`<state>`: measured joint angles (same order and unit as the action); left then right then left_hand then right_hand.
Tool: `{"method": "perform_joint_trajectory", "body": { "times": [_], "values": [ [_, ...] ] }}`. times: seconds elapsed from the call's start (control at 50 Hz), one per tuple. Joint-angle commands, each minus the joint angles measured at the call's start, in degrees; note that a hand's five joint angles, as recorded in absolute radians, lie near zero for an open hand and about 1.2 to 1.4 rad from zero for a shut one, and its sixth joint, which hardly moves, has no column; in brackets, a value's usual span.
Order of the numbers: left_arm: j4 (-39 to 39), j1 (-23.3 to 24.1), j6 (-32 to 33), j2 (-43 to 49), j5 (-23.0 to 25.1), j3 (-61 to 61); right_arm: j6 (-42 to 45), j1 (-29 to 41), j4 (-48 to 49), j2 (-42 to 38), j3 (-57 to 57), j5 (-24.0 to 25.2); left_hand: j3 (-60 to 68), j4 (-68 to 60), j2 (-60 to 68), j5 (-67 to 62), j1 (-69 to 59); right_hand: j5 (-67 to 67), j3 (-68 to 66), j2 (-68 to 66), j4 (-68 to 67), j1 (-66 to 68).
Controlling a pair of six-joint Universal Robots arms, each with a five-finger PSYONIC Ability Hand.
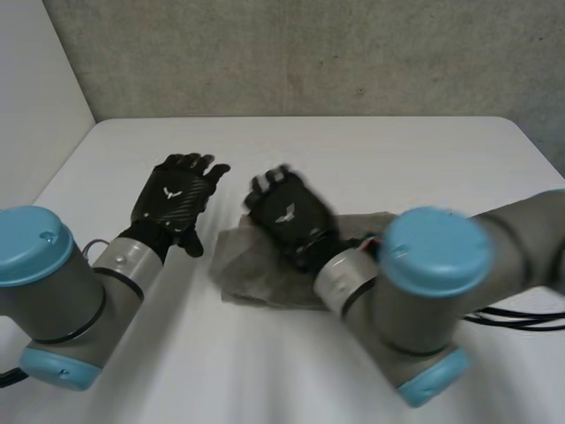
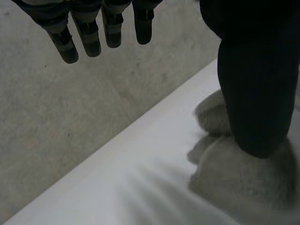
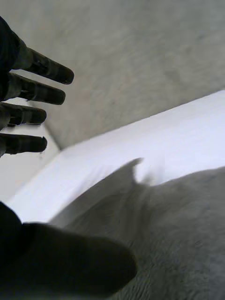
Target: Fold the towel.
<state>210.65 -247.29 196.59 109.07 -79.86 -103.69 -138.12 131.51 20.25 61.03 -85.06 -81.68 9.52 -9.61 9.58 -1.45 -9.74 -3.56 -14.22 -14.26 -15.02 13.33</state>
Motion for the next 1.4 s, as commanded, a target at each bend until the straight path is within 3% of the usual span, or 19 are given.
{"method": "perform_joint_trajectory", "body": {
  "times": [0.02, 0.12, 0.22, 0.32, 0.36, 0.4, 0.54, 0.58, 0.7, 0.8, 0.98, 1.06, 1.08, 1.1, 1.12, 1.14, 1.26, 1.3, 1.4],
  "values": [
    [0.37, 3.57, -5.78, 3.34, -0.83, 5.34, -18.74, -12.05, -3.27, 9.98, -11.24, 0.20, 0.69, -0.60, 0.64, 1.24, -0.47, 3.56, 4.22, 4.26, 5.02, -3.33],
    [0.11, 6.20, -7.36, 7.47, -2.15, 8.24, -19.29, -16.55, -6.72, 9.72, -16.80, 0.56, 0.86, -0.77, 0.81, 1.07, -0.64, 3.56, 4.22, 4.26, 5.02, -3.33],
    [-0.24, 7.08, -7.36, 10.02, -3.46, 9.29, -16.92, -20.33, -6.19, 7.17, -20.40, 0.73, 0.86, -0.77, 0.81, 1.07, -0.64, -7.62, -6.96, -6.93, -6.17, 7.85],
    [-0.59, 7.08, -7.28, 10.28, -3.73, 9.03, -13.41, -21.83, -5.93, 4.71, -20.76, 0.20, 0.86, -0.77, 0.81, 1.07, -0.64, -28.99, -28.32, -28.29, -27.53, 29.22],
    [-0.68, 7.08, -7.28, 10.19, -3.82, 8.77, -11.83, -22.97, -5.49, 5.15, -20.23, -0.15, 0.86, -0.77, 0.81, 1.07, -0.64, -58.09, -57.43, -57.40, -56.63, 58.32],
    [-0.86, 7.00, -7.28, 9.93, -3.82, 8.50, -10.95, -23.14, -4.53, 5.59, -19.88, -0.23, 0.86, -0.77, 0.81, 1.07, -0.64, -66.36, -65.70, -65.66, -64.90, 66.59],
    [-2.18, 6.91, -7.36, 6.25, -3.90, 6.92, -1.28, -21.30, 0.05, 7.79, -17.06, -2.87, 0.53, -0.43, 0.47, 1.40, -0.31, -66.44, -65.78, -65.74, -64.98, 66.67],
    [-2.18, 6.82, -7.36, 5.46, -3.90, 6.92, 6.42, -17.72, 0.05, 7.53, -13.92, -4.10, 0.48, -0.39, 0.42, 1.45, -0.26, -66.44, -65.78, -65.74, -64.98, 66.67],
    [-2.18, 6.56, -7.45, 2.55, -6.18, 6.66, 13.84, -5.39, 0.23, 3.83, -8.28, -3.40, 0.48, -0.39, 0.42, 1.45, -0.26, -66.44, -65.78, -65.74, -64.98, 66.67],
    [-2.26, 6.03, -7.45, 0.71, -8.91, 6.57, 18.05, 4.34, -0.39, -3.97, -1.00, 1.15, 0.48, -0.39, 0.42, 1.45, -0.26, -66.44, -65.78, -65.74, -64.98, 66.67],
    [-2.18, 4.10, -7.71, -0.88, -10.85, 5.69, 20.52, 7.62, -1.36, -10.05, 1.83, 9.87, 0.48, -0.39, 0.42, 1.45, -0.26, -66.44, -65.78, -65.74, -64.98, 66.67],
    [-2.00, 4.10, -7.80, -0.79, -10.85, 5.69, 16.06, 6.83, -0.48, -6.64, 1.31, 10.58, 0.48, -0.39, 0.42, 1.45, -0.26, -66.44, -65.78, -65.74, -64.98, 66.67],
    [-1.91, 4.10, -7.80, -0.79, -10.76, 5.69, 12.21, 6.30, 0.04, -4.45, 0.61, 10.58, 0.48, -0.39, 0.42, 1.45, -0.26, -35.69, -35.03, -35.00, -34.23, 35.92],
    [-1.83, 4.10, -7.89, -0.71, -10.76, 5.78, 12.17, 6.30, 0.05, -4.43, 0.60, 10.58, 0.48, -0.39, 0.42, 1.45, -0.26, -35.38, -34.72, -34.69, -33.92, 35.61],
    [-1.83, 4.10, -7.89, -0.70, -10.76, 5.78, 7.56, 5.43, 0.22, -2.51, -0.44, 10.14, 0.48, -0.39, 0.42, 1.45, -0.26, -2.57, -1.91, -1.88, -1.11, 2.80],
    [-1.83, 4.10, -7.98, -0.70, -10.67, 5.95, 2.55, 4.11, 0.23, -0.67, -1.76, 9.53, 0.48, -0.39, 0.42, 1.45, -0.26, 3.56, 4.22, 4.26, 5.02, -3.33],
    [-1.56, 4.53, -8.15, -0.18, -10.58, 6.31, -11.30, -0.38, 0.23, 5.50, -5.29, 6.71, 0.48, -0.39, 0.42, 1.45, -0.26, 3.56, 4.22, 4.26, 5.02, -3.33],
    [-1.56, 4.88, -8.33, 0.08, -10.50, 6.39, -20.39, -4.05, -0.39, 8.22, -7.04, 4.96, 0.48, -0.39, 0.42, 1.45, -0.26, 3.56, 4.22, 4.26, 5.02, -3.33],
    [-2.17, 5.76, -10.17, 1.05, -10.32, 6.57, -33.23, -9.77, -3.27, 8.76, -6.87, 4.16, 0.52, -0.43, 0.47, 1.41, -0.30, 3.56, 4.22, 4.26, 5.02, -3.33]
  ]
}}
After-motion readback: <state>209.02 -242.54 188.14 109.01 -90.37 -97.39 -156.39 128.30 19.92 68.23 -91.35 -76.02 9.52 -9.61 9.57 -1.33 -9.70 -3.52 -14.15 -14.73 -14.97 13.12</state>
